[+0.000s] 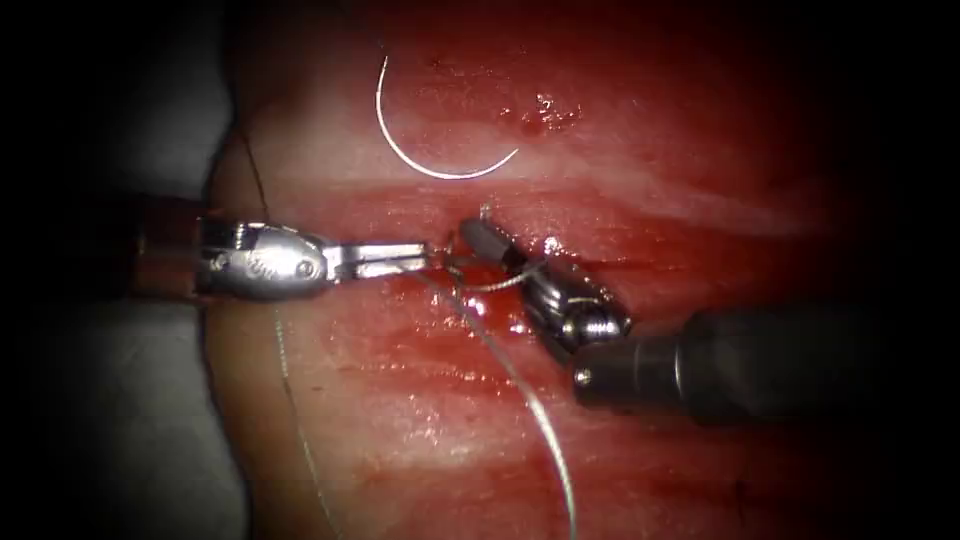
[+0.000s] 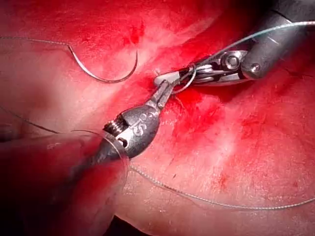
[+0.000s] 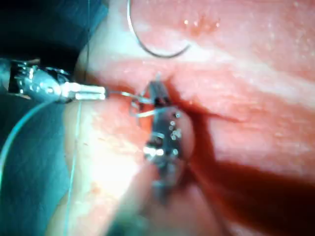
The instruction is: Wound Closure
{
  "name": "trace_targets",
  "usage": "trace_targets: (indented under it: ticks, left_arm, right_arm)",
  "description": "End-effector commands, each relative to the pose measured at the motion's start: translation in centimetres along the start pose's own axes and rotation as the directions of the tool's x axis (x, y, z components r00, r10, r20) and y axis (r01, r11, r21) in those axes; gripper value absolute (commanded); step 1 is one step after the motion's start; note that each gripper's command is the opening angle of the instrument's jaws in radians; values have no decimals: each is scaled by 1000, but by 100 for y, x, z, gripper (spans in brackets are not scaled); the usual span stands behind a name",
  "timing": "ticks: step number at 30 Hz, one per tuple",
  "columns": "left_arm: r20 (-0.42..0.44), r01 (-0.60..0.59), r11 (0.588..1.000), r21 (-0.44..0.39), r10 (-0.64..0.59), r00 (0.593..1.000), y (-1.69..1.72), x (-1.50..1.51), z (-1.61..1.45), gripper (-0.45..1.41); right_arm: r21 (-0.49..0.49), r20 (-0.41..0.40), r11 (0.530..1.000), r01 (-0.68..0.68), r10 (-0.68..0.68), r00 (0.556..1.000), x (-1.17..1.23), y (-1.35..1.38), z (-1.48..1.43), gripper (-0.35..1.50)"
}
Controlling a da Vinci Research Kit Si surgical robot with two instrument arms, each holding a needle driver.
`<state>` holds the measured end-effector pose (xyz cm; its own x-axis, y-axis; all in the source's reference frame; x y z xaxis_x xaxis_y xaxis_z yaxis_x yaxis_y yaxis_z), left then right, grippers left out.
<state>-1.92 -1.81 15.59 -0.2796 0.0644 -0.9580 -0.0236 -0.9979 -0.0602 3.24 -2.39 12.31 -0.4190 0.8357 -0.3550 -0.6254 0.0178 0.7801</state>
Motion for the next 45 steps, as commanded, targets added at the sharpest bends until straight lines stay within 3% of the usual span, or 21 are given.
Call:
trace_targets:
  ticks: [1,3,15,20,26,36,45]
  left_arm:
    - [3,3,1000,-4,-3,1000,7,-6,6,-45]
    - [13,1,1000,-6,-1,1000,2,-9,7,-45]
    - [18,24,1000,0,-24,1000,-54,-18,3,-45]
    - [27,55,998,21,-56,998,-78,-3,11,-45]
    - [35,3,1000,31,-4,999,-94,15,11,-45]
    - [200,-150,974,171,115,973,-153,45,-1,-45]
    - [342,-306,939,157,238,909,-173,56,3,-45]
  right_arm:
    - [17,-11,1000,23,-23,1000,-9,-5,-3,-35]
    - [77,-41,990,121,-118,992,-8,-19,-6,-35]
    - [119,-51,947,298,-293,955,-30,-34,-34,-35]
    - [136,-52,937,322,-318,947,-34,-33,-44,-35]
    - [150,-61,920,362,-356,932,-42,-39,-53,-35]
    - [162,-78,889,429,-422,903,-67,-30,-56,-35]
    - [174,-71,860,480,-475,877,-94,-19,-65,-35]
